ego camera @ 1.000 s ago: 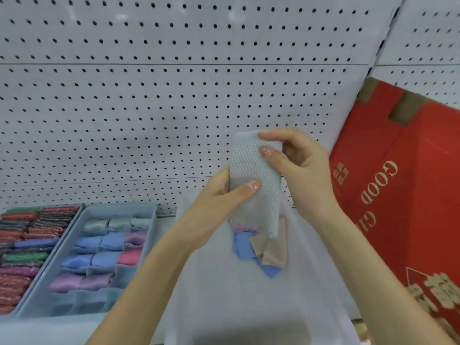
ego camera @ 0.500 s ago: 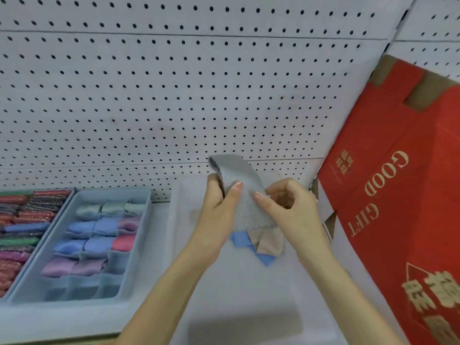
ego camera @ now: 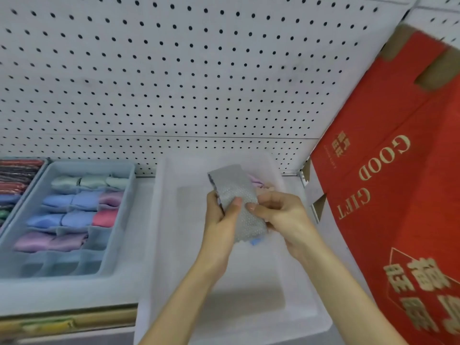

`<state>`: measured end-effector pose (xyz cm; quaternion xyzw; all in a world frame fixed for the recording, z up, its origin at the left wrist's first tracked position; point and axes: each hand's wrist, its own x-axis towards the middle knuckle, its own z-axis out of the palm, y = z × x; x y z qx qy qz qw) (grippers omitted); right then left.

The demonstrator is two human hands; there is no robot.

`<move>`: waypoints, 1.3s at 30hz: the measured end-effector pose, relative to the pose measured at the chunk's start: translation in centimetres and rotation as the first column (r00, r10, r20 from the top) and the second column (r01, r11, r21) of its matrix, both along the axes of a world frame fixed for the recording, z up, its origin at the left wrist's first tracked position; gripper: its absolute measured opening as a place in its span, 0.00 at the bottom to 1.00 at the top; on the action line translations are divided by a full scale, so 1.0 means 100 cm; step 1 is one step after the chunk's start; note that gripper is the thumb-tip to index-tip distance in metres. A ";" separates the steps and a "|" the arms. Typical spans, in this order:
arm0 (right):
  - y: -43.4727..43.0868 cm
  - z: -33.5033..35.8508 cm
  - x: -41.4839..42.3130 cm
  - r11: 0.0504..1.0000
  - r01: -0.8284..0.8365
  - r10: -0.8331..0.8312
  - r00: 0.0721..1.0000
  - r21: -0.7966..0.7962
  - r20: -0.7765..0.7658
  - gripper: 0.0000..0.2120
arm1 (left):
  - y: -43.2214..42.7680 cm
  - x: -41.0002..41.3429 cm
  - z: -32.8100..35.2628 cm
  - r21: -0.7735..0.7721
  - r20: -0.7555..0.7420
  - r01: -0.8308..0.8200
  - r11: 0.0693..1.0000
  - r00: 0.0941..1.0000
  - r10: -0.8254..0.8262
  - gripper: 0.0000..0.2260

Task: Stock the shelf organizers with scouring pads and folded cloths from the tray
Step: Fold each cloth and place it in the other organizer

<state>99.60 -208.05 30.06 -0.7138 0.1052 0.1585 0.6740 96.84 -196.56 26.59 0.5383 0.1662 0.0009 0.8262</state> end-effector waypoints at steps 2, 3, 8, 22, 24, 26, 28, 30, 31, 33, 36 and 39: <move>-0.003 -0.003 0.000 0.996 -0.083 0.082 0.995 -0.015 -0.055 0.04 | 0.000 -0.005 -0.007 -0.192 -0.027 0.032 0.981 0.999 -0.038 0.13; -0.004 -0.006 0.000 0.993 -0.117 0.115 0.990 -0.014 -0.084 0.04 | 0.000 -0.007 -0.011 -0.272 -0.035 0.042 0.961 0.998 -0.054 0.16; -0.006 -0.015 -0.002 0.987 -0.111 0.137 0.962 0.118 -0.237 0.03 | -0.002 -0.014 -0.030 -0.451 -0.078 -0.007 0.892 0.996 -0.031 0.18; 0.010 -0.035 -0.026 0.992 -0.123 0.119 0.982 -0.018 -0.148 0.03 | 0.016 -0.028 -0.038 -0.371 -0.102 0.009 0.928 0.993 -0.051 0.13; 0.008 -0.040 -0.026 0.932 -0.188 0.177 0.982 -0.310 -0.063 0.07 | 0.019 -0.030 -0.035 -0.330 -0.090 0.044 0.943 0.993 -0.078 0.13; 0.004 -0.041 -0.024 0.810 -0.218 0.256 0.967 -0.544 -0.006 0.12 | 0.025 -0.031 -0.030 -0.271 -0.073 0.082 0.959 0.992 -0.106 0.13; 0.003 -0.037 -0.021 0.853 -0.226 0.263 0.965 -0.470 0.013 0.15 | 0.032 -0.031 -0.024 -0.210 -0.049 0.136 0.968 0.988 -0.149 0.13; 0.007 -0.031 -0.019 0.937 -0.249 0.257 0.966 -0.244 0.000 0.15 | 0.037 -0.032 -0.017 -0.132 -0.033 0.183 0.974 0.981 -0.189 0.13; 0.009 -0.028 -0.019 0.954 -0.248 0.254 0.967 -0.170 0.014 0.14 | 0.039 -0.033 -0.013 -0.101 -0.029 0.196 0.975 0.979 -0.200 0.12; 0.015 -0.024 -0.020 0.970 -0.230 0.235 0.971 -0.073 0.055 0.11 | 0.043 -0.032 -0.006 -0.039 -0.035 0.206 0.978 0.978 -0.208 0.12; 0.020 -0.021 -0.023 0.982 -0.184 0.179 0.980 0.049 0.092 0.03 | 0.054 -0.032 0.002 0.054 -0.069 0.267 0.962 0.962 -0.263 0.12; 0.022 -0.018 -0.025 0.978 -0.169 0.160 0.984 0.119 0.084 0.02 | 0.064 -0.035 0.009 0.143 -0.106 0.377 0.915 0.925 -0.364 0.12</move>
